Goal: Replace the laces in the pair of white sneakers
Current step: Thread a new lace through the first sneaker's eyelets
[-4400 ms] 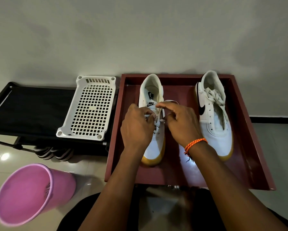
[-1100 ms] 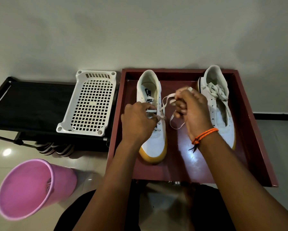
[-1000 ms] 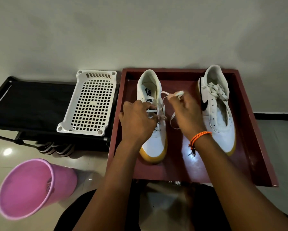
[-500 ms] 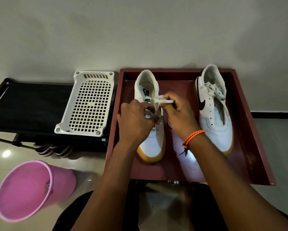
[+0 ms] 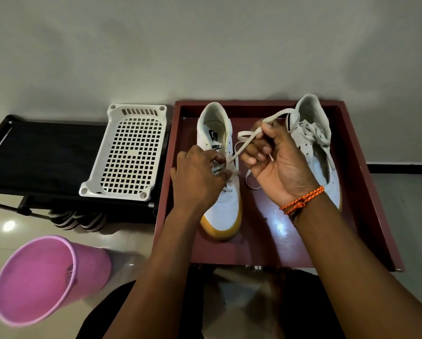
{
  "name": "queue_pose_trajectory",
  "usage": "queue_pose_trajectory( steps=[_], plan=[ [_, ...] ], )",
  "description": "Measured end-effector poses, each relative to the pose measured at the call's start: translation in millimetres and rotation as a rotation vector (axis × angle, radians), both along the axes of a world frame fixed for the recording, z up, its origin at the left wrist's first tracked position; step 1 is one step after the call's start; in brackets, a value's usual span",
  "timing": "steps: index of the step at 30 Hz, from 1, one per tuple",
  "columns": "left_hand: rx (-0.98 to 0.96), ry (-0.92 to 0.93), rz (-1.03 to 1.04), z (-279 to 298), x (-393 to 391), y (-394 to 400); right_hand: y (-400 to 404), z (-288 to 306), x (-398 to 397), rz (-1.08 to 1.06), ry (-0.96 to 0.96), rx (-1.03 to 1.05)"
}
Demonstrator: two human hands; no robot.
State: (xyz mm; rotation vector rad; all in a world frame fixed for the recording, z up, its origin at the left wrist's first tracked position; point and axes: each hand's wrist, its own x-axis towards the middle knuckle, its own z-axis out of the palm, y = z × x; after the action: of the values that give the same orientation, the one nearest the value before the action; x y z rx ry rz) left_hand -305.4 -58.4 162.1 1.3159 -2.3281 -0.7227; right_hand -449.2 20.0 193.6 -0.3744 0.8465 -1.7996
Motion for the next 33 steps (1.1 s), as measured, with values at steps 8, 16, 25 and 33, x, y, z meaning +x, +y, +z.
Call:
queue_pose_trajectory(
  steps=[8, 16, 25, 33],
  plan=[
    [-0.167, -0.037, -0.144, 4.5, -2.5, 7.9, -1.2, -27.5, -10.6, -0.256, 0.812, 0.635],
    [-0.081, -0.063, -0.207, 3.6, -2.3, 11.5, -0.7, -38.0, -3.1, -0.192, 1.192, 0.822],
    [0.287, 0.374, -0.162, 9.4, 6.2, -8.4, -5.1, -29.5, 3.2, -0.030, 1.055, 0.376],
    [0.491, 0.692, -0.083, 27.5, 9.3, -11.2, -3.1, -29.7, 5.0, 0.115, 0.838, 0.333]
  ],
)
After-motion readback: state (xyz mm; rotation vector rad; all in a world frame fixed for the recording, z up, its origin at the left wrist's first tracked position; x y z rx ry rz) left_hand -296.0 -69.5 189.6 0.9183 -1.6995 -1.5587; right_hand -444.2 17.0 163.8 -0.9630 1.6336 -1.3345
